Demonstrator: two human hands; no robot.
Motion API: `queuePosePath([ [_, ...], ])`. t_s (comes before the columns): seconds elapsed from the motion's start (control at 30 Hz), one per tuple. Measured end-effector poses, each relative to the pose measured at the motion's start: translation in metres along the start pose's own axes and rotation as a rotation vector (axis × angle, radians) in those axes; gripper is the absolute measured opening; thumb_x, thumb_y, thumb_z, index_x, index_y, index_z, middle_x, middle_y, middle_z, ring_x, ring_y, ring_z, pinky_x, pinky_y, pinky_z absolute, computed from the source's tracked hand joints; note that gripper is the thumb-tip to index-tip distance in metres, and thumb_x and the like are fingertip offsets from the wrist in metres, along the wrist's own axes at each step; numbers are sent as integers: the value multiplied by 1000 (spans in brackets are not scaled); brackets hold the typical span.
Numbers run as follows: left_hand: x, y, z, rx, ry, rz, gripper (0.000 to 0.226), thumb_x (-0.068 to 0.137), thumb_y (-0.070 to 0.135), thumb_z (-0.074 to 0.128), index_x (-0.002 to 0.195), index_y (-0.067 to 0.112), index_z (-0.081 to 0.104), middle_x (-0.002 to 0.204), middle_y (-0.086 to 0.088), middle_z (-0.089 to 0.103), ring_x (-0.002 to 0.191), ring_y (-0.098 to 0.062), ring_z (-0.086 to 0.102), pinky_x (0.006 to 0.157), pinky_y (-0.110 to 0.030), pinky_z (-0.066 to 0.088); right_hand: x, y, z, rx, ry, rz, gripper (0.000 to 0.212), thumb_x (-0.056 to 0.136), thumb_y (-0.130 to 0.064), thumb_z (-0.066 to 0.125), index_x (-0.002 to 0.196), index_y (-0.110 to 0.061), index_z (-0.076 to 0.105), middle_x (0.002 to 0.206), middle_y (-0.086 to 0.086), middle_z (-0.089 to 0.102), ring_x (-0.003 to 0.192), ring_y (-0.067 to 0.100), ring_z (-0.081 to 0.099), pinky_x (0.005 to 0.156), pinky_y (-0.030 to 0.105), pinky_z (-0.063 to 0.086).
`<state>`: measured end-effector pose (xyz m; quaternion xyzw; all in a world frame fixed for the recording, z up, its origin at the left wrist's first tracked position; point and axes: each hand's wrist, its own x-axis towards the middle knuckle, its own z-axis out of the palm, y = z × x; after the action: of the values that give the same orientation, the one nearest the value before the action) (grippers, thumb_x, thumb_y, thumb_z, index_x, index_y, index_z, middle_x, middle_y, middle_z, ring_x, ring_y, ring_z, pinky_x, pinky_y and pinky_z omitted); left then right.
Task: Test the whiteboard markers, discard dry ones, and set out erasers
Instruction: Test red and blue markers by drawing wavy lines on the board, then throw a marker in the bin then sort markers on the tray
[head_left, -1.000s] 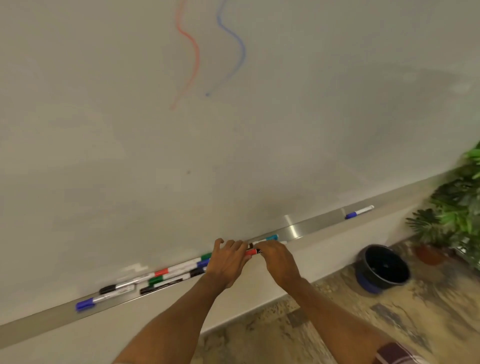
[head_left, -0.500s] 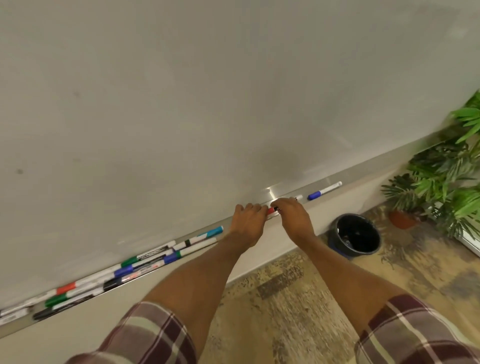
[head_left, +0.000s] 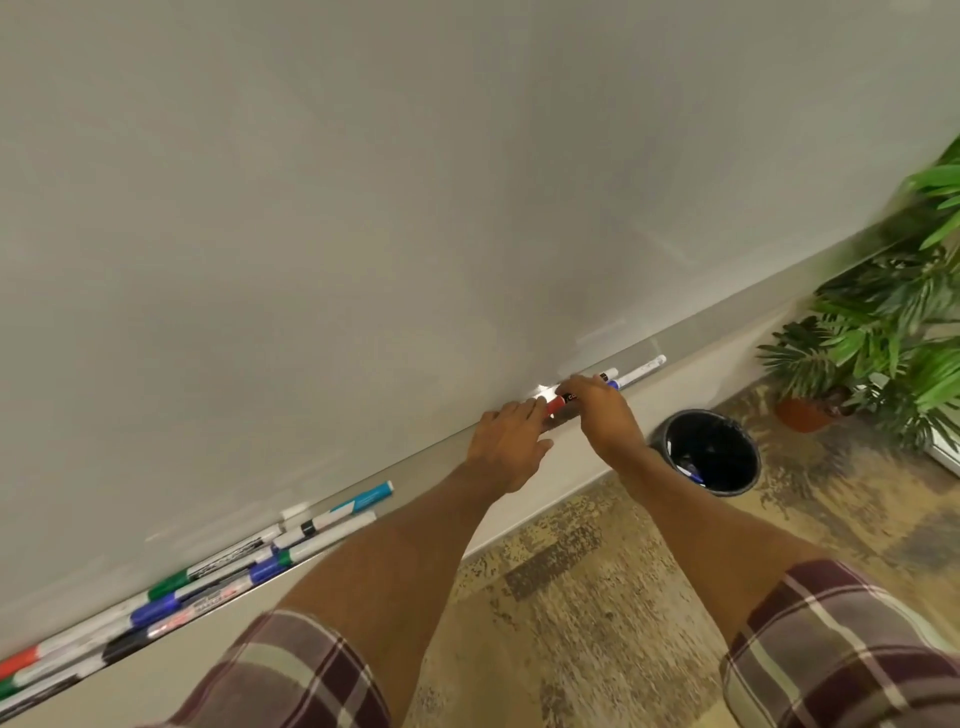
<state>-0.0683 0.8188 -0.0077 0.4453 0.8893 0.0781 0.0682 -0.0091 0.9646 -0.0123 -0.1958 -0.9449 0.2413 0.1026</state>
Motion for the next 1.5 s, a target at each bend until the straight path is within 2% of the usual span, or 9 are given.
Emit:
queuePosePath([
  [0.13, 4, 4, 6, 14, -29, -17, 63, 102, 43, 42, 153, 15, 19, 154, -5, 34, 139, -24, 34, 111, -40, 31, 3, 12, 1, -19, 9, -7, 39, 89, 6, 49, 117, -18, 62, 116, 4, 62, 101, 21, 60, 91, 40, 51],
  [0.27, 2, 6, 5, 15, -42, -31, 62, 102, 43, 40, 153, 15, 19, 155, -4, 31, 140, -24, 32, 112, -41, 31, -4, 5, -5, -75, 68, -21, 26, 93, -5, 53, 117, -7, 62, 116, 10, 64, 103, 26, 58, 87, 36, 48],
  [0.47, -25, 1, -6, 30, 11, -62, 54, 103, 43, 36, 149, 15, 27, 151, -4, 39, 137, -21, 37, 110, -39, 31, -23, -7, 6, -198, 116, -60, 29, 92, -25, 59, 117, -10, 60, 124, 10, 60, 116, 28, 53, 100, 43, 43],
  [0.7, -89, -30, -16, 6, 26, -200, 57, 102, 51, 22, 148, 17, 30, 150, -2, 39, 137, -20, 37, 113, -40, 24, -70, -62, 31, -322, -33, -153, 59, 97, -52, 23, 132, -13, 50, 134, 8, 54, 128, 29, 47, 111, 43, 25],
  [0.83, -147, -58, -20, 27, -8, -277, 79, 89, 62, -2, 150, 21, 26, 154, 1, 34, 141, -19, 29, 118, -42, 11, -97, -107, 47, -302, -89, -160, 64, 94, -57, 24, 130, -15, 55, 132, 7, 57, 125, 27, 51, 110, 45, 22],
  [1.07, -243, -125, -16, 165, -76, -400, 70, 97, 63, 7, 156, 25, 4, 164, 1, 3, 150, -23, 0, 119, -52, -9, -139, -194, 86, -305, -180, -264, 71, 93, -64, 12, 136, -21, 48, 138, 7, 52, 127, 29, 49, 103, 55, 38],
  [1.23, -311, -179, -19, 175, -28, -439, 71, 97, 67, 14, 144, 24, 45, 152, -3, 37, 140, -30, 34, 110, -56, 11, -166, -260, 116, -320, -220, -279, 74, 91, -68, 8, 138, -24, 45, 139, 7, 51, 126, 30, 50, 104, 54, 34],
  [1.33, -353, -215, -22, 182, 5, -448, 67, 97, 65, 17, 144, 23, 41, 149, -4, 43, 137, -32, 40, 109, -57, 12, -181, -301, 136, -320, -238, -292, 72, 90, -69, 10, 142, -25, 32, 143, 6, 46, 130, 28, 45, 104, 54, 33],
  [1.5, -416, -262, -26, 187, 61, -480, 70, 98, 64, 12, 142, 22, 47, 148, -6, 46, 134, -34, 45, 108, -58, 16, -206, -364, 169, -328, -267, -304, 74, 90, -69, 11, 140, -24, 42, 142, 5, 47, 130, 27, 46, 103, 54, 33],
])
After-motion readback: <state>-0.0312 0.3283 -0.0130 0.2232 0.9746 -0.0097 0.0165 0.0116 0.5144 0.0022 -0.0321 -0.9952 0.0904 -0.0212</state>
